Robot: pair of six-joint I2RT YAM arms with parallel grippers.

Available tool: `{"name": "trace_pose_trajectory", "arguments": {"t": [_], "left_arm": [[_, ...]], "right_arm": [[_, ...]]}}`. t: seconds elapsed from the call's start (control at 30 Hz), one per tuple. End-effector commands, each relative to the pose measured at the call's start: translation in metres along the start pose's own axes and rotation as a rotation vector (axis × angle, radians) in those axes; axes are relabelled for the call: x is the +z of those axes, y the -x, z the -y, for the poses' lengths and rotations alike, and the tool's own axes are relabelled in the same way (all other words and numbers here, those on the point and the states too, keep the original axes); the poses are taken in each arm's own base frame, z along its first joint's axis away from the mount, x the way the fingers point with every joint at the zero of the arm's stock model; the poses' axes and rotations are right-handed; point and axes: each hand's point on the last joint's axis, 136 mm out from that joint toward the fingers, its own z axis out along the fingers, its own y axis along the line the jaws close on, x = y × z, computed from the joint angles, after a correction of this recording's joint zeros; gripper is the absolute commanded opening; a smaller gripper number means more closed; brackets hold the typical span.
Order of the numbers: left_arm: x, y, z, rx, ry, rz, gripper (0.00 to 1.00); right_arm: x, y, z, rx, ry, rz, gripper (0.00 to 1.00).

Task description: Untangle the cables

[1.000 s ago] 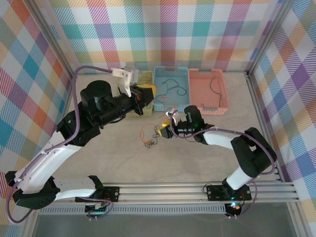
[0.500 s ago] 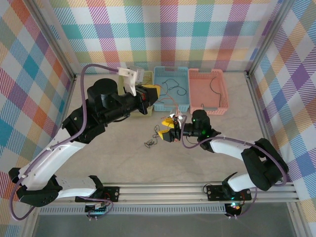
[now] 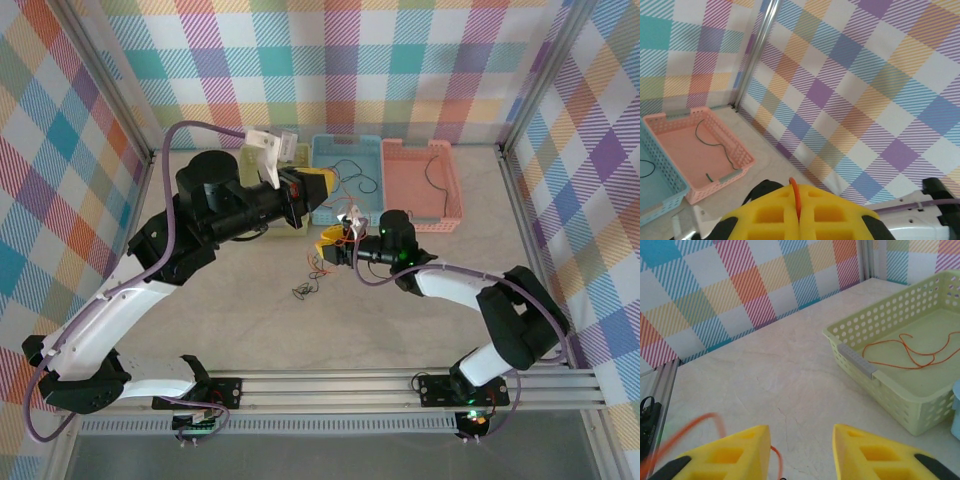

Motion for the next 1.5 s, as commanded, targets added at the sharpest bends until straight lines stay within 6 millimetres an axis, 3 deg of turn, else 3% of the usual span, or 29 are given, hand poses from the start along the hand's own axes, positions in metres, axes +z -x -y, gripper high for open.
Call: {"name": "trace_pose_trajectory", "arguments": {"t": [0.0, 0.17, 0.3, 0.47, 0.6, 0.73, 1.07, 1.3, 1.47], "left_arm": [[-0.002, 0.013, 0.011, -0.016, -0.047, 0.024, 0.00], [0.001, 0.014, 0.015, -0.033, -0.073, 0.019, 0.00], [0.003, 0.013, 0.013, -0.034, -0.064, 0.019, 0.00], [0.010, 0.009, 0.013, -0.050, -0.076, 0.008, 0.00], [0.016, 0.006, 0.014, -0.068, -0.091, -0.007, 0.00], [0.018, 0.007, 0.018, -0.074, -0.104, -0.018, 0.00], [0.014, 0.014, 0.028, -0.091, -0.139, -0.018, 0.00], [-0.009, 0.033, 0.049, -0.083, -0.204, 0.000, 0.00], [-0.015, 0.039, 0.050, -0.066, -0.198, 0.018, 0.00]], "right_arm": [[0.007, 0.015, 0.002, 0.001, 0.008, 0.038, 0.36], [0.009, 0.017, 0.005, -0.001, -0.001, 0.052, 0.35], [0.008, 0.014, -0.006, -0.011, 0.056, 0.044, 0.41], [0.006, 0.013, -0.001, -0.005, 0.021, 0.046, 0.45], [0.011, 0.010, 0.004, 0.025, 0.009, 0.002, 0.32], [0.011, 0.003, 0.008, 0.035, -0.012, -0.024, 0.26], [0.012, -0.017, 0.025, 0.069, -0.087, -0.074, 0.22], [0.009, -0.033, 0.046, 0.123, -0.152, -0.109, 0.18], [0.008, -0.035, 0.046, 0.133, -0.143, -0.122, 0.18]]}}
